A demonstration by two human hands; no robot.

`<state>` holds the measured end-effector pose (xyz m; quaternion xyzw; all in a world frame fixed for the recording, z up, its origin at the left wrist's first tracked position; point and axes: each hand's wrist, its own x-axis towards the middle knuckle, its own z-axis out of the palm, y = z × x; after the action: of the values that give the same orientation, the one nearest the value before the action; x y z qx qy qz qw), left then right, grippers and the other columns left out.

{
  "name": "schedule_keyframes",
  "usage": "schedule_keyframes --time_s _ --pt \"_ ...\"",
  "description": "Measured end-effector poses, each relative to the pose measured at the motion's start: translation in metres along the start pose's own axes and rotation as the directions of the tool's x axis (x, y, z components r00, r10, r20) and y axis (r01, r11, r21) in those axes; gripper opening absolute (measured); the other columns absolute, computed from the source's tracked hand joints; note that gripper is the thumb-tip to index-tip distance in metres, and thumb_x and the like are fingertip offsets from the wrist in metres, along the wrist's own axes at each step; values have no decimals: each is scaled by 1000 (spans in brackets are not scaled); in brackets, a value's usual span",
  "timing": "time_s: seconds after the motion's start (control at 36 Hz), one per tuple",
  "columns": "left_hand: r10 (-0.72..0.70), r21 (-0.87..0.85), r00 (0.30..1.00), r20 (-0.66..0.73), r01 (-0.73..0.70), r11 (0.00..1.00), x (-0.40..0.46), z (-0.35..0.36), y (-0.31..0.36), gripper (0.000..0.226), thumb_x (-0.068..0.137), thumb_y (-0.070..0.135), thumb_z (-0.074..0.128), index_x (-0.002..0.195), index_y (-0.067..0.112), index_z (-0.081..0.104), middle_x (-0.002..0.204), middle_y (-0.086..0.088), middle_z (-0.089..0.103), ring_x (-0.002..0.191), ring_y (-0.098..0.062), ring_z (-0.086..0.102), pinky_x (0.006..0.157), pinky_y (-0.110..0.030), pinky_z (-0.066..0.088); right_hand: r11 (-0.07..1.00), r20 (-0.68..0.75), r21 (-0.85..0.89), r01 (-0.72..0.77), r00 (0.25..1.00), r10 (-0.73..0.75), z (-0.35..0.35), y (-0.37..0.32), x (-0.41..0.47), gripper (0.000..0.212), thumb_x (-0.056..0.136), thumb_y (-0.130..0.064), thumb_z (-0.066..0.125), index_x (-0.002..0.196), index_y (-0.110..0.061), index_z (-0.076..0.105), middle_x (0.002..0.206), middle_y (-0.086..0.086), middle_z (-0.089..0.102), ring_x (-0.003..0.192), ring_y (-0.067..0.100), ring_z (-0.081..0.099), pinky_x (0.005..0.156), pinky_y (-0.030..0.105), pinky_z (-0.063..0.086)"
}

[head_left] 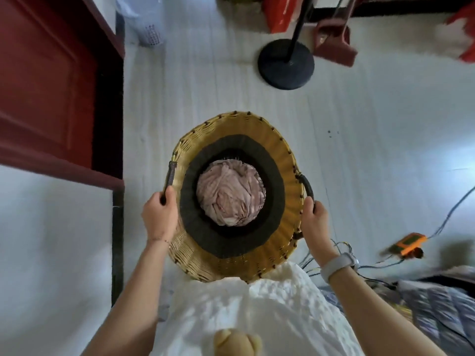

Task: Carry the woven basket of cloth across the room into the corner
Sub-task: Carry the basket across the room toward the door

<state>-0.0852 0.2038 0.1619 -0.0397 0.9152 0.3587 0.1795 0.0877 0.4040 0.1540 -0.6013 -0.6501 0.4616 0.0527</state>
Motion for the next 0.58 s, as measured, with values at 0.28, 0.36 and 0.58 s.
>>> schedule_keyframes --time_s 0.28,0.36,0.58 --pt "297 183 933 205 -335 924 -46 138 166 41 97 30 40 61 9 44 56 0 41 54 -11 38 49 -26 29 977 -171 175 -119 974 149 -155 53 79 33 99 -27 30 82 -4 46 64 3 41 62 19 39 51 27 29" --pt "380 189 877 294 -443 876 -49 175 213 38 97 29 40 71 3 49 57 -1 42 56 -16 39 50 -29 29 967 -272 222 -124 945 183 -189 58 101 32 99 -25 30 80 -4 45 65 3 41 58 17 37 50 26 29" --pt "428 120 791 438 -523 844 -73 281 311 32 97 26 41 77 4 52 72 -10 51 74 -25 46 67 -30 32 926 -442 357 -122 852 282 -280 58 177 41 98 -25 34 57 -20 32 57 -2 33 52 13 30 48 27 23"
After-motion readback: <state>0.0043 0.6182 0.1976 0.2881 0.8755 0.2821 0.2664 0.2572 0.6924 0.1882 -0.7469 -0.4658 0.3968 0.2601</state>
